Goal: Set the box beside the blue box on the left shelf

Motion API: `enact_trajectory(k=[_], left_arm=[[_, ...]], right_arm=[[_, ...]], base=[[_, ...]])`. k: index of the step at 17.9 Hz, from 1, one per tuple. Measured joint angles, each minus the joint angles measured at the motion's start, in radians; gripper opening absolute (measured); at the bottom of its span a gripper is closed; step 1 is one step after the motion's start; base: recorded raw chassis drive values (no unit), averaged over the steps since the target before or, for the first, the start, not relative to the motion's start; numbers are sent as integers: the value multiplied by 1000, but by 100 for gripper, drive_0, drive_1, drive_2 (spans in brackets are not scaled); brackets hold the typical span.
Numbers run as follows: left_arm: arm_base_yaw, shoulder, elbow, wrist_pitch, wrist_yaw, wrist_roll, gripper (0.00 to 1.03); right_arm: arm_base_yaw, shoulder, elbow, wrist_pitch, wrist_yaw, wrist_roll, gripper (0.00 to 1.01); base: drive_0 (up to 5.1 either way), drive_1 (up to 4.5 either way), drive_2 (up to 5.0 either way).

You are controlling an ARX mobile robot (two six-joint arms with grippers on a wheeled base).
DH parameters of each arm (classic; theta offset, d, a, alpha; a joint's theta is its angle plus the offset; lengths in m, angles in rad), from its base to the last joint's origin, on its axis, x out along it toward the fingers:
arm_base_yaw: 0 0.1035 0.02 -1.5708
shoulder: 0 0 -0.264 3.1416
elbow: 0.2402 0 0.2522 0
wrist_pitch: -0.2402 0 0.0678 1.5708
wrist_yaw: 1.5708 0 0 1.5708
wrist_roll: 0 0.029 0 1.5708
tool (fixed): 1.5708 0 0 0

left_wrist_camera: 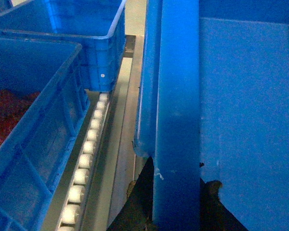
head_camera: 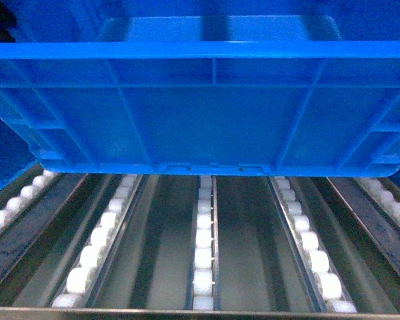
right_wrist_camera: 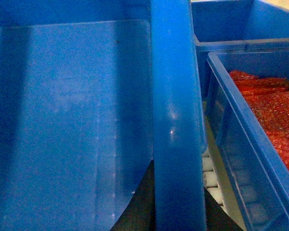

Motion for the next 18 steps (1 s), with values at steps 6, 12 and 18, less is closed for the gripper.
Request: enact_trajectory(k=[6, 12, 18], left_arm=[[0, 2, 0, -11, -2, 0, 8], [0, 2, 0, -11, -2, -1, 8], [0, 2, 0, -11, -2, -1, 8]], right_arm=[[0, 2, 0, -8, 0, 0, 7], [0, 2, 0, -8, 0, 0, 7], [0, 2, 0, -8, 0, 0, 7]], base=[[0, 0, 0], [0, 0, 0], [0, 0, 0]])
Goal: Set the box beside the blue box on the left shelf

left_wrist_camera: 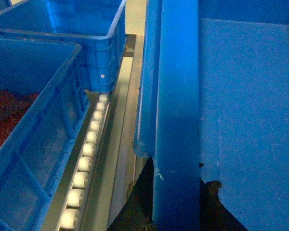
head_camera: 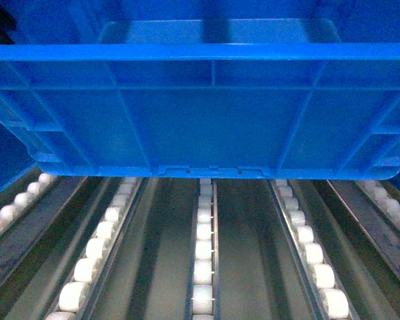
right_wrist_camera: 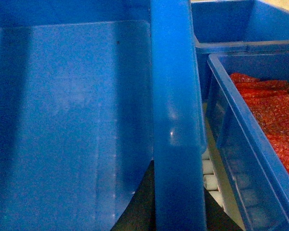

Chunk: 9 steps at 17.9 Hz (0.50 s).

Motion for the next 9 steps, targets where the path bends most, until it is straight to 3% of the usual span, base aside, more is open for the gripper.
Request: enact_trajectory(k=[9], left_arm=[[0, 0, 0, 0, 0, 0, 8]], right_arm=[[0, 0, 0, 0, 0, 0, 7]], base=[[0, 0, 0]])
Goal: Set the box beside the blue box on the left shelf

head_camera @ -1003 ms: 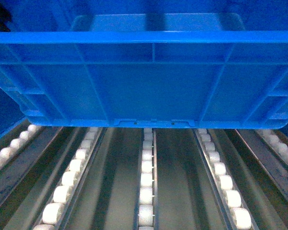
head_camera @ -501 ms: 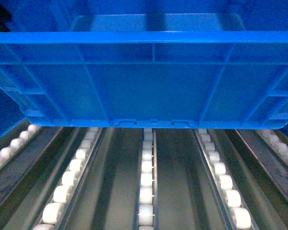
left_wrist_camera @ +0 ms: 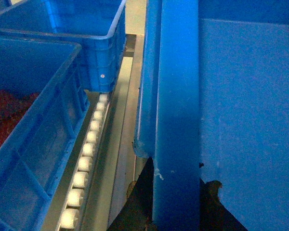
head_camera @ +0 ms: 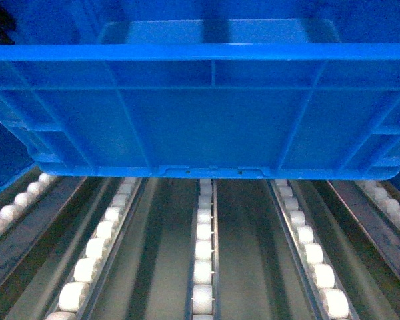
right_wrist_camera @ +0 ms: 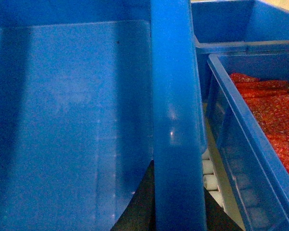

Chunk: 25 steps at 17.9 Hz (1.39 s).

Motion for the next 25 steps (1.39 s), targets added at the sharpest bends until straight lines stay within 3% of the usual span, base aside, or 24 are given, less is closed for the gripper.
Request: enact_trajectory(k=[9, 10, 12, 14, 16, 23, 25], left_arm=[[0, 0, 0, 6, -3, 2, 8], [-14, 3, -45, 129, -54, 38, 8], [-32, 11, -104, 322, -138, 64, 8], [-36, 3, -94, 359, -165, 103, 9], [-36, 2, -91, 337, -174, 107, 9], [-37, 34, -57, -36, -169, 51, 9], [-37, 42, -44, -111, -159, 35, 9]], right_arm=[[0, 0, 0, 0, 0, 0, 7], [1, 4, -20, 78, 17, -16, 7], [0, 23, -111, 357, 19, -88, 7], [-1, 26, -113, 417, 12, -89, 7], [-3, 26, -101, 372, -9, -69, 7], [-46, 92, -58, -3, -167, 53, 7], [-48, 113, -56, -53, -187, 63, 7]], base=[[0, 0, 0], [0, 0, 0], [0, 0, 0], [0, 0, 0], [0, 0, 0], [0, 0, 0], [0, 0, 0]])
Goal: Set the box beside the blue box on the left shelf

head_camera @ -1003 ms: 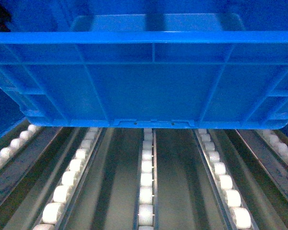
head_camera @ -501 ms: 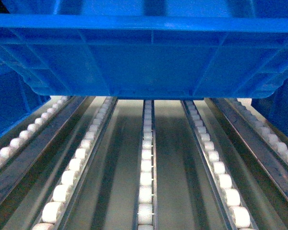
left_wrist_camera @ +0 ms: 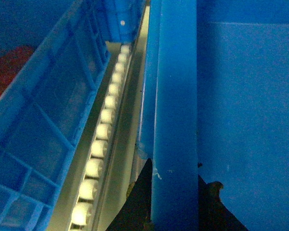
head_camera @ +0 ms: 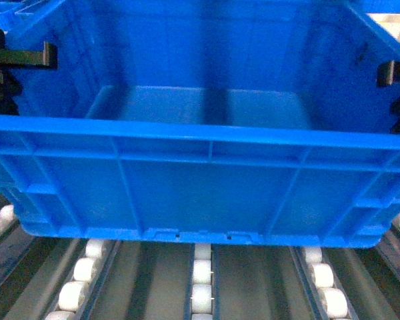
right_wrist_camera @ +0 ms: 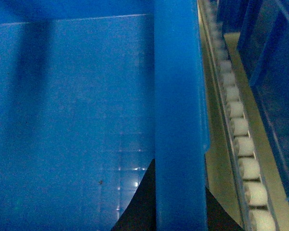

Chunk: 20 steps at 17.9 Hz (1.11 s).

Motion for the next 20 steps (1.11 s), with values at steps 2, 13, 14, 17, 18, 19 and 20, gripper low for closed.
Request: enact_trajectory(k=[2, 13, 14, 17, 18, 19, 20], left_arm=[[0, 11, 2, -67, 24, -26, 9], [0, 71, 0, -117, 60, -73, 8], [1, 82, -1, -117, 65, -83, 8], [0, 85, -11, -89, 38, -122, 27], [-3, 85, -8, -54, 31, -136, 36], [-8, 79, -2, 2, 9, -146, 47], [-8, 67, 5, 59, -8, -157, 57]], right_arm=[[-5, 33, 2, -39, -23, 16, 7], [-5, 100, 6, -80, -21, 19, 7], [-5, 102, 13, -88, -8, 9, 7], [5, 97, 19, -94, 17, -24, 20], [12, 86, 21, -86, 8, -38, 30], [18, 66, 24, -79, -6, -39, 41], [19, 45, 24, -28, -38, -29, 50]], base=[[0, 0, 0], [0, 0, 0], [0, 0, 0], [0, 0, 0], [0, 0, 0], [0, 0, 0], [0, 0, 0]])
